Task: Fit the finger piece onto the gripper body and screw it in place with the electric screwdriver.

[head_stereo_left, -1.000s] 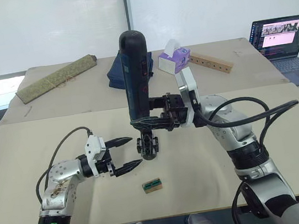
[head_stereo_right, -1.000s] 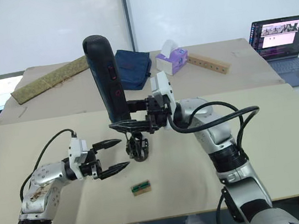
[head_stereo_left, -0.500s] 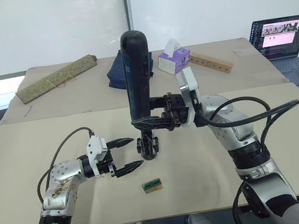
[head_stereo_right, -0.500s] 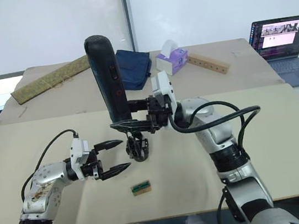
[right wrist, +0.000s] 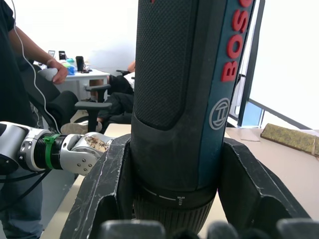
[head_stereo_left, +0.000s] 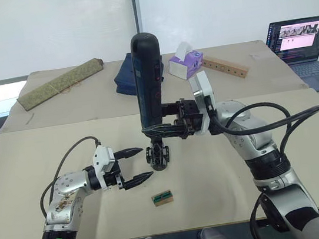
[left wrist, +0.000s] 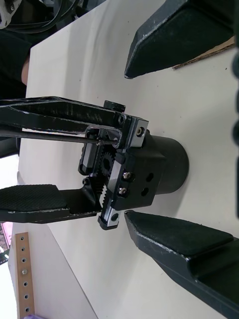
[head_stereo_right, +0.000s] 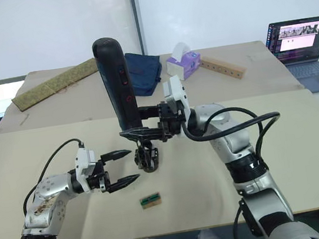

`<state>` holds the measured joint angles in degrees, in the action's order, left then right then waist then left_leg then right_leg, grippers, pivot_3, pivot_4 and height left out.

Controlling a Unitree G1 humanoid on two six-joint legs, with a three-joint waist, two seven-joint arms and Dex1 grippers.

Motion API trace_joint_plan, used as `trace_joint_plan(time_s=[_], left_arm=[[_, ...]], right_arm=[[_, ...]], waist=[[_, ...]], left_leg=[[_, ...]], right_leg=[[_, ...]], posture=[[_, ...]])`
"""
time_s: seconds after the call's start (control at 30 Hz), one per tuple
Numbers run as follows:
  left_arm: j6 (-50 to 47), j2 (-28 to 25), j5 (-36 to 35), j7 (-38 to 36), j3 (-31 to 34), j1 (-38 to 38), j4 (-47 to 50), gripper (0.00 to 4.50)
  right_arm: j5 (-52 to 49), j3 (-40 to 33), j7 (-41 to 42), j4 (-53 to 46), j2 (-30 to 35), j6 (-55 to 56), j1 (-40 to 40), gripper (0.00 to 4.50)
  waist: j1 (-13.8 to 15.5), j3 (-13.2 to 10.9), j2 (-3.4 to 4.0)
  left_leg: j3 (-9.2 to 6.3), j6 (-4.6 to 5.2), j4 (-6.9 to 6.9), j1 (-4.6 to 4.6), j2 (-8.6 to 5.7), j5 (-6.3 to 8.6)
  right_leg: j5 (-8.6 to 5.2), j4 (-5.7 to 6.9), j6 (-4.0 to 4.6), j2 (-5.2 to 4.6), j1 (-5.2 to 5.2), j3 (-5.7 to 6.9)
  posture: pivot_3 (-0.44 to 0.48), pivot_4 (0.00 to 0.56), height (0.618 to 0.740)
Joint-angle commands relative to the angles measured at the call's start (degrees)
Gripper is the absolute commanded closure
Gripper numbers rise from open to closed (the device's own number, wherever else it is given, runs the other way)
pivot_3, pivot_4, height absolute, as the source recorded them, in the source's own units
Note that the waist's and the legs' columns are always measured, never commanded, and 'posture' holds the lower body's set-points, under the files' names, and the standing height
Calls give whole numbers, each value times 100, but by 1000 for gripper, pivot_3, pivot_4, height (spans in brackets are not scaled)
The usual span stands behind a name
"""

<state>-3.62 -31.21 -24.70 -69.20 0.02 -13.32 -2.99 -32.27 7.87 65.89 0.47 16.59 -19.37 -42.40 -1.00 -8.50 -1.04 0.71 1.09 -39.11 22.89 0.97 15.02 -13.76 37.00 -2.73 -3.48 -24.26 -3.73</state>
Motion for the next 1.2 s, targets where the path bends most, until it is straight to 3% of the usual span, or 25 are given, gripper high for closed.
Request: trace_joint_plan(time_s=[0.03,0.73,1.2], left_arm=[[131,20,-3,-27,-7,0,85,0],[189,76,311,160,-120,-18,-119,0],[640,277,840,144,-469,-589,-1164,0]], right_arm=[[-147,-183,-3,-325,24,32,-106,2555],[-25,-9,-109,-299,-149,115,-40,2555],[47,-1,-85,-259,-189,121,-54,2555]], waist=[[0,0,0],[1,0,0],[4,0,0]], left_leg=[[0,0,0,0,0,0],[0,0,0,0,0,0],[0,0,0,1,-6,0]], right_leg=[[0,0,0,0,0,0],[0,0,0,0,0,0],[0,1,0,2,0,3]], posture=[[0,150,740],[0,150,740],[0,150,740]])
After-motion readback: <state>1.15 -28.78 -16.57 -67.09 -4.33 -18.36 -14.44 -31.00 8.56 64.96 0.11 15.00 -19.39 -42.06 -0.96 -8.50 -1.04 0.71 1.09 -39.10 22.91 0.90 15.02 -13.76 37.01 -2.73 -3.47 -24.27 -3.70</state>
